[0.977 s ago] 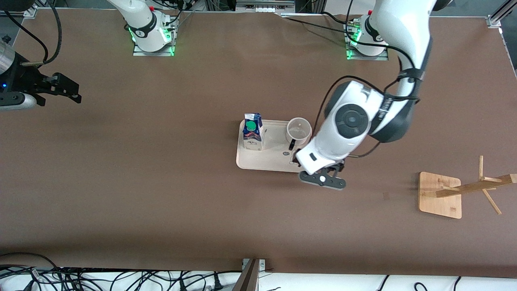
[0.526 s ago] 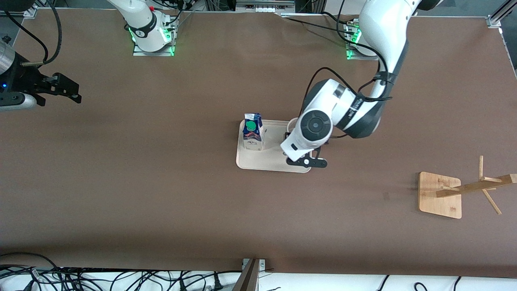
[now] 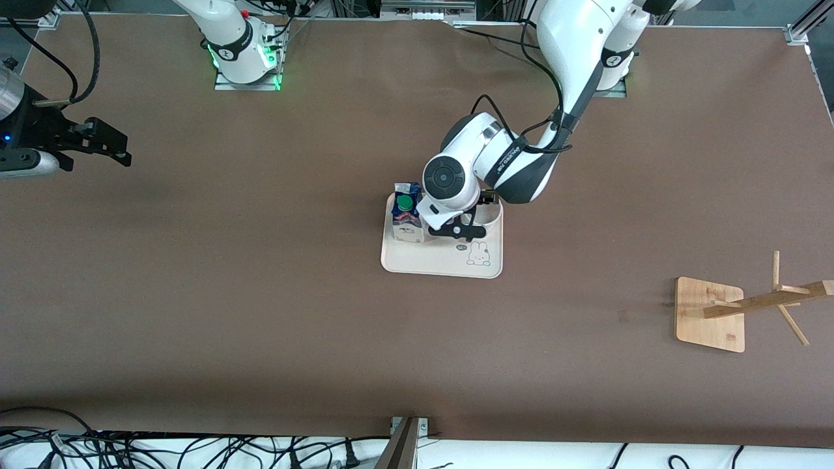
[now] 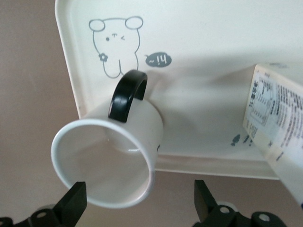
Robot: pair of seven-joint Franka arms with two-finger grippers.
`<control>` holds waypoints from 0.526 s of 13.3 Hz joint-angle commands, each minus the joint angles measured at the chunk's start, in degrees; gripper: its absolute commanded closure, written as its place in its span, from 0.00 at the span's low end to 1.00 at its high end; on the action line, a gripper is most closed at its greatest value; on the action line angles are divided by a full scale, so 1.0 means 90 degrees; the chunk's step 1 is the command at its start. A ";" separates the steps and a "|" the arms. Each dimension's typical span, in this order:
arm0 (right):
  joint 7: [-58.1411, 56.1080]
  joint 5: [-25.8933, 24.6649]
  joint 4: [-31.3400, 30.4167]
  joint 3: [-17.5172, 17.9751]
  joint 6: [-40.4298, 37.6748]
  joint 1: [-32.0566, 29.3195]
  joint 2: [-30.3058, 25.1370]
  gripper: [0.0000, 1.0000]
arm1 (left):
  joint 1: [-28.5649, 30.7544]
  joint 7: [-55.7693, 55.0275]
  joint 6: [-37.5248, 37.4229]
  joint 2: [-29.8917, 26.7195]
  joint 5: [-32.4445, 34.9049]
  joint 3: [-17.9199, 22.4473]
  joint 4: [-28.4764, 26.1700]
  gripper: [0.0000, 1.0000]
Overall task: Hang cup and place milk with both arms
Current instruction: 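Lower the left gripper and grasp the white mug by its rim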
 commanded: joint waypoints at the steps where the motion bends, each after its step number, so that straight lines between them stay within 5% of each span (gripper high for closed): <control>1: -0.0020 -0.0074 0.0099 0.0035 -0.0016 -0.0040 0.0049 0.00 | -0.0156 -0.0205 0.0401 0.0193 0.0135 0.0054 -0.0012 0.00; 2: -0.0020 -0.0074 0.0099 0.0035 -0.0016 -0.0040 0.0049 0.00 | -0.0156 -0.0206 0.0470 0.0242 0.0222 0.0054 -0.0012 0.00; 5: -0.0020 -0.0074 0.0099 0.0035 -0.0016 -0.0040 0.0049 0.00 | -0.0137 -0.0098 0.0442 0.0282 0.0369 0.0044 -0.0032 0.88; 6: -0.0020 -0.0074 0.0099 0.0035 -0.0016 -0.0040 0.0049 0.00 | -0.0137 -0.0108 0.0412 0.0282 0.0369 0.0044 -0.0041 1.00; 7: -0.0020 -0.0074 0.0099 0.0035 -0.0016 -0.0040 0.0049 0.00 | -0.0137 -0.0118 0.0412 0.0272 0.0369 0.0044 -0.0051 1.00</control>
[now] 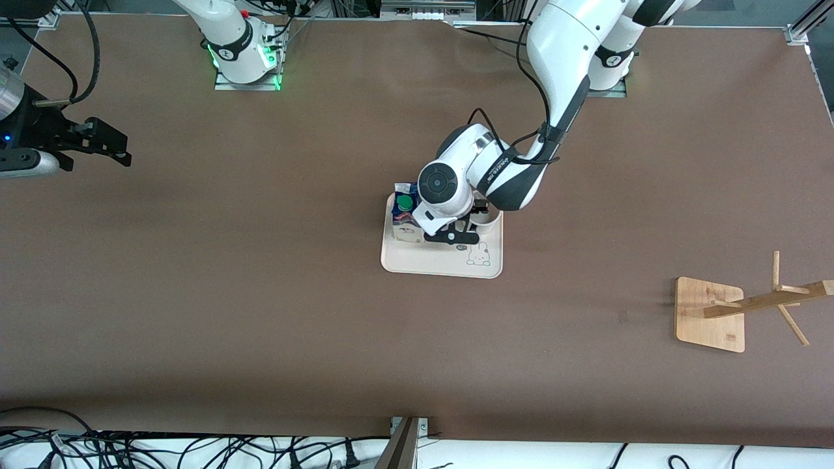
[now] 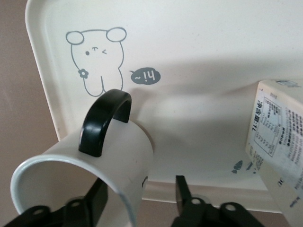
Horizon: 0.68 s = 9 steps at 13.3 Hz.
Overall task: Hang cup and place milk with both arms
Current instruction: 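Lower the left gripper and grasp the white mug by its rim, then lift the mug with the left gripper while the right gripper reaches out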
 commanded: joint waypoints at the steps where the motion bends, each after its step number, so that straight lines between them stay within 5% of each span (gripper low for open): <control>1: -0.0020 -0.0074 0.0099 0.0035 -0.0016 -0.0040 0.0049 0.00 | -0.0033 -0.0046 -0.0018 -0.0071 0.0133 0.0040 -0.0045 1.00; 9: -0.0020 -0.0074 0.0109 0.0035 0.0053 -0.0040 0.0068 0.00 | 0.0054 -0.0046 -0.0018 -0.0187 0.0064 0.0079 0.0072 1.00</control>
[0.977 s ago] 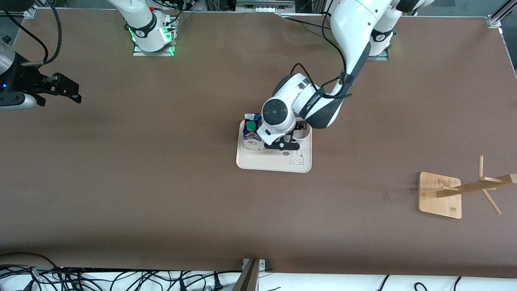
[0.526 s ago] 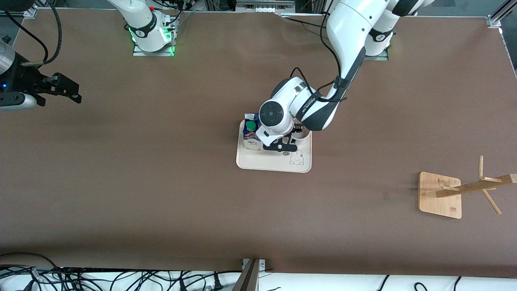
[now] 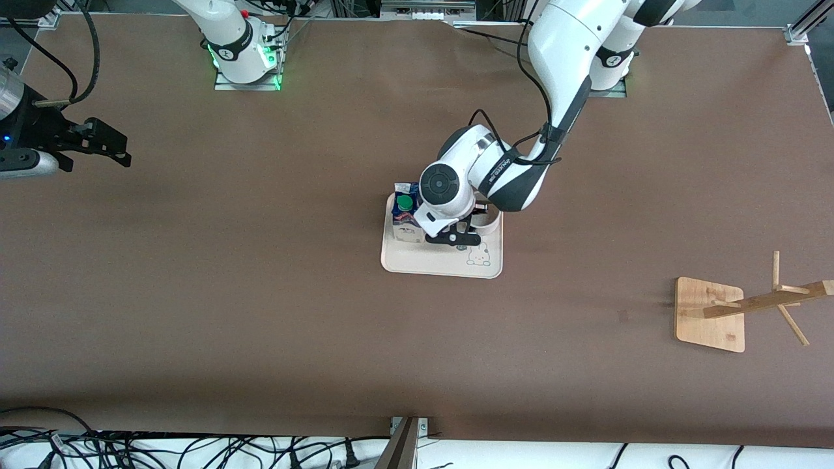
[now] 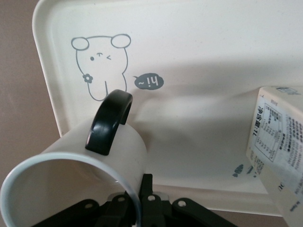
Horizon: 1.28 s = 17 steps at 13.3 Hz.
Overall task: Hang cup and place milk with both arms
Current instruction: 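Lift the mug with the left gripper while the right gripper reaches out, then carry the mug toward the stand while the right gripper grasps the carton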
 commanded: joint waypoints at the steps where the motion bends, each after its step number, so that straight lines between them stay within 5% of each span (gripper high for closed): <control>1: -0.0020 -0.0074 0.0118 0.0035 0.0027 -0.0031 0.0068 0.00 | 0.0108 -0.0065 -0.0048 -0.0336 0.0063 0.0061 0.0038 1.00; 11: -0.0127 -0.0045 0.0109 0.0123 -0.0332 0.0593 0.0576 0.00 | 0.2253 0.0810 -0.0837 -0.2426 0.0074 0.0091 0.0057 1.00; 17: 0.1588 0.0766 0.0283 0.0152 0.0113 0.1929 0.1278 0.00 | 0.3837 0.2305 -0.1697 -0.2594 -0.0658 0.0022 0.0546 1.00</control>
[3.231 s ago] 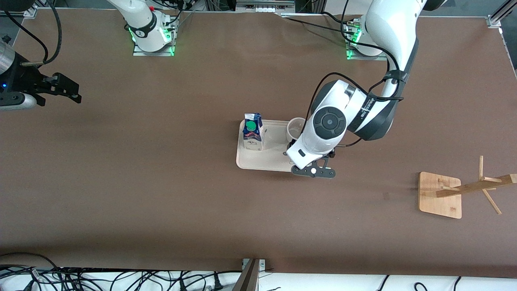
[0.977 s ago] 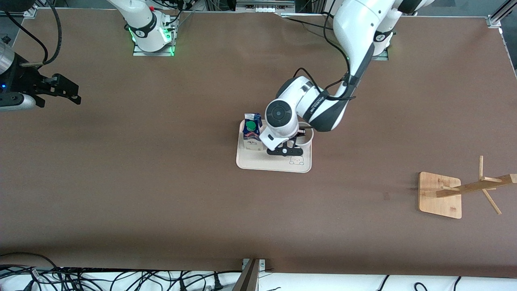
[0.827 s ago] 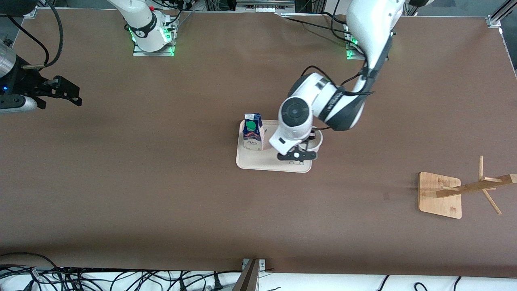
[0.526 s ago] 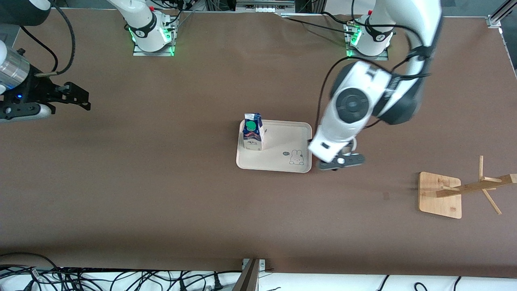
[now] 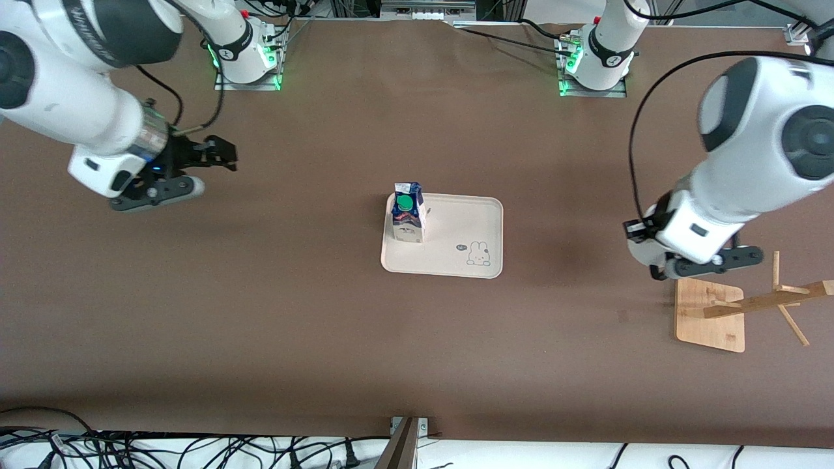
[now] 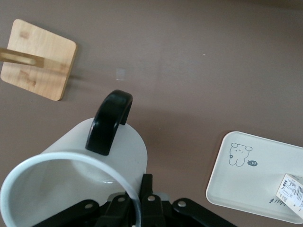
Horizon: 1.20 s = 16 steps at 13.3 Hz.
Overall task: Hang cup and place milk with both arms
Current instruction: 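Carry the mug toward the stand while the right gripper grasps the carton, then hang the mug handle on the stand while the right gripper carries the carton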
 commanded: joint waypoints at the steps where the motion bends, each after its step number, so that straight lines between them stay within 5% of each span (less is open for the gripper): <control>1: 0.1182 0.0103 0.0388 -0.0028 0.0290 0.0916 0.0614 0.00 | 0.0474 0.0656 -0.0313 0.0016 -0.0302 -0.0062 0.0137 1.00; 8: 0.3432 0.0474 0.1345 -0.0028 0.1951 0.2403 0.2245 0.00 | 0.1050 0.1400 -0.0275 0.0367 -0.0350 -0.0033 0.0673 1.00; 16: 0.3970 0.0191 0.1385 -0.0037 0.2429 0.2922 0.2803 0.00 | 0.1675 0.1840 -0.0275 0.0573 -0.0790 -0.0033 0.0684 1.00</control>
